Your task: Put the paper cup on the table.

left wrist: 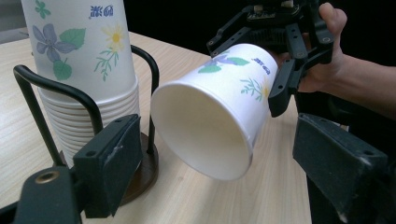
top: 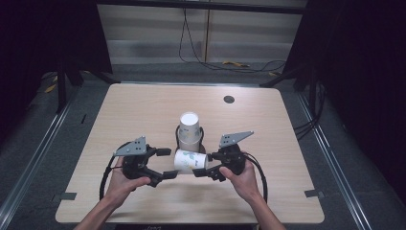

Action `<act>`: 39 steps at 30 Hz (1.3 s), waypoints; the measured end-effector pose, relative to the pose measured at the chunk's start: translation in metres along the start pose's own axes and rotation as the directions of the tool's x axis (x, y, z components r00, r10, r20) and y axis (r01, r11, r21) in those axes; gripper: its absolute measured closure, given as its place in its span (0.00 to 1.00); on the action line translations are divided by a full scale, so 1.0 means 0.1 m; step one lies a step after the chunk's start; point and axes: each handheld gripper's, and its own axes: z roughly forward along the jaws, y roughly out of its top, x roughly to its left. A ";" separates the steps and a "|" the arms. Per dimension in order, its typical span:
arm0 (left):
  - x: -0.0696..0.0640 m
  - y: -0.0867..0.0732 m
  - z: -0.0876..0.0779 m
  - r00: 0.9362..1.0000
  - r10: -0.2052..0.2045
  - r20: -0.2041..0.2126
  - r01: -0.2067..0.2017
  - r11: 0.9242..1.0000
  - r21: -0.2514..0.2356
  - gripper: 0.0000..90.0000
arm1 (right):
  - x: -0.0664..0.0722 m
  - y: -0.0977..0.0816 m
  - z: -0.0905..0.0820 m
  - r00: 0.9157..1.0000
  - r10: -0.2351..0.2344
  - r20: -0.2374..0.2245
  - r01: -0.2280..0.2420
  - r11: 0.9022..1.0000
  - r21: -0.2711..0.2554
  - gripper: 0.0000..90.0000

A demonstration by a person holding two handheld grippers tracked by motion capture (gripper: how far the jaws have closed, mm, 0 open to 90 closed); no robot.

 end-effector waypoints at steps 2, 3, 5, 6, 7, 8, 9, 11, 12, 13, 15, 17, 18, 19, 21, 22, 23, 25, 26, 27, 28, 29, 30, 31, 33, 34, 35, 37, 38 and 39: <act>0.00 0.00 0.00 1.000 0.002 0.001 -0.002 1.000 0.003 0.17 | 0.01 0.00 -0.01 1.000 0.001 -0.005 -0.001 1.000 -0.015 0.40; 0.00 0.00 -0.01 1.000 0.004 0.000 -0.004 1.000 0.003 0.18 | 0.01 0.00 -0.01 1.000 0.000 -0.007 0.000 1.000 -0.021 0.40; -0.01 0.00 -0.01 1.000 0.012 -0.002 -0.012 1.000 0.006 0.17 | 0.02 0.01 -0.01 1.000 -0.007 -0.008 0.007 1.000 -0.028 0.40; -0.02 0.01 -0.02 1.000 0.014 -0.001 -0.014 1.000 0.005 0.17 | 0.03 0.01 -0.01 1.000 -0.009 -0.013 0.009 0.999 -0.031 0.40; -0.02 0.01 -0.02 1.000 0.015 0.000 -0.015 1.000 0.000 0.17 | 0.04 0.01 -0.01 1.000 -0.014 -0.016 0.013 0.999 -0.033 0.40; -0.02 0.01 -0.02 1.000 0.016 0.001 -0.016 1.000 -0.002 0.17 | 0.04 0.02 -0.01 1.000 -0.014 -0.020 0.013 0.999 -0.039 0.40; -0.01 0.01 -0.03 1.000 0.017 -0.001 -0.017 1.000 0.001 0.17 | 0.04 0.02 0.00 1.000 -0.012 -0.027 0.011 0.999 -0.044 0.40; -0.01 0.01 -0.03 1.000 0.012 0.003 -0.012 1.000 -0.006 0.17 | 0.05 0.02 0.00 0.999 -0.015 -0.030 0.013 0.999 -0.044 0.40; -0.01 0.01 -0.02 1.000 0.008 0.009 -0.008 1.000 -0.008 0.17 | 0.05 0.02 0.01 0.999 -0.015 -0.033 0.014 0.999 -0.044 0.40; 0.00 0.01 -0.02 1.000 0.014 0.010 -0.014 1.000 -0.003 0.17 | 0.05 0.02 0.01 0.999 -0.016 -0.035 0.014 0.999 -0.043 0.40; -0.01 0.00 0.00 1.000 0.013 0.010 -0.013 1.000 -0.001 0.17 | 0.04 0.02 0.02 0.999 -0.014 -0.037 0.012 0.999 -0.046 0.40; -0.01 0.00 0.01 1.000 0.010 0.012 -0.010 1.000 0.001 0.17 | 0.04 0.01 0.02 0.999 -0.014 -0.037 0.012 0.999 -0.050 0.40; -0.02 0.00 0.01 1.000 0.013 0.015 -0.013 1.000 0.001 0.17 | 0.04 0.01 0.02 0.999 -0.015 -0.037 0.013 0.999 -0.052 0.40; -0.02 0.00 0.02 1.000 0.016 0.014 -0.016 1.000 0.002 0.17 | 0.05 0.02 0.01 0.999 -0.014 -0.040 0.012 0.999 -0.053 0.40; -0.02 0.00 0.03 1.000 0.012 0.014 -0.012 1.000 0.003 0.17 | 0.05 0.02 0.01 0.999 -0.017 -0.040 0.015 0.998 -0.055 0.40; -0.02 0.00 0.03 1.000 0.010 0.013 -0.010 1.000 0.004 0.17 | 0.05 0.02 0.01 0.999 -0.017 -0.043 0.014 0.998 -0.056 0.40; -0.01 0.00 0.03 1.000 0.011 0.016 -0.011 1.000 0.003 0.17 | 0.05 0.02 0.01 0.999 -0.016 -0.044 0.013 0.998 -0.056 0.40; -0.01 0.00 0.03 1.000 0.011 0.021 -0.011 1.000 0.002 0.17 | 0.05 0.02 0.02 0.998 -0.018 -0.052 0.015 0.998 -0.056 0.40; -0.01 0.00 0.04 1.000 0.006 0.025 -0.006 1.000 0.000 0.17 | 0.06 0.02 0.02 0.998 -0.019 -0.054 0.016 0.998 -0.056 0.40; -0.01 0.00 0.05 1.000 0.005 0.018 -0.005 1.000 0.003 0.17 | 0.06 0.03 0.02 0.998 -0.019 -0.058 0.015 0.998 -0.058 0.40; -0.01 0.00 0.06 1.000 0.004 0.023 -0.005 1.000 0.005 0.17 | 0.06 0.03 0.02 0.998 -0.019 -0.062 0.016 0.998 -0.060 0.40; -0.01 0.00 0.07 1.000 0.003 0.023 -0.004 1.000 0.008 0.17 | 0.06 0.03 0.02 0.998 -0.021 -0.064 0.017 0.998 -0.059 0.40; -0.01 0.00 0.07 1.000 0.003 0.026 -0.004 1.000 0.007 0.17 | 0.06 0.03 0.02 0.998 -0.023 -0.064 0.019 0.998 -0.059 0.40; -0.01 0.00 0.08 1.000 0.003 0.030 -0.003 1.000 0.006 0.17 | 0.06 0.03 0.02 0.997 -0.021 -0.068 0.017 0.998 -0.062 0.40; -0.01 0.00 0.09 1.000 0.006 0.023 -0.006 1.000 0.008 0.17 | 0.06 0.04 0.03 0.997 -0.019 -0.073 0.014 0.997 -0.070 0.40; -0.01 0.00 0.09 1.000 0.004 0.029 -0.004 1.000 0.009 0.18 | 0.06 0.04 0.03 0.997 -0.020 -0.080 0.015 0.997 -0.070 0.40; -0.01 -0.01 0.09 0.999 0.003 0.033 -0.004 1.000 0.006 0.18 | 0.07 0.04 0.04 0.996 -0.026 -0.084 0.020 0.998 -0.066 0.40; -0.01 0.00 0.09 0.999 0.003 0.043 -0.003 1.000 -0.003 0.18 | 0.08 0.04 0.06 0.996 -0.029 -0.087 0.024 0.998 -0.058 0.40; -0.01 0.00 0.09 0.999 -0.001 0.047 0.001 1.000 -0.008 0.18 | 0.08 0.04 0.06 0.996 -0.031 -0.088 0.026 0.998 -0.056 0.40; -0.01 0.00 0.09 0.999 0.004 0.043 -0.004 1.000 -0.009 0.18 | 0.09 0.04 0.07 0.995 -0.032 -0.089 0.027 0.998 -0.056 0.40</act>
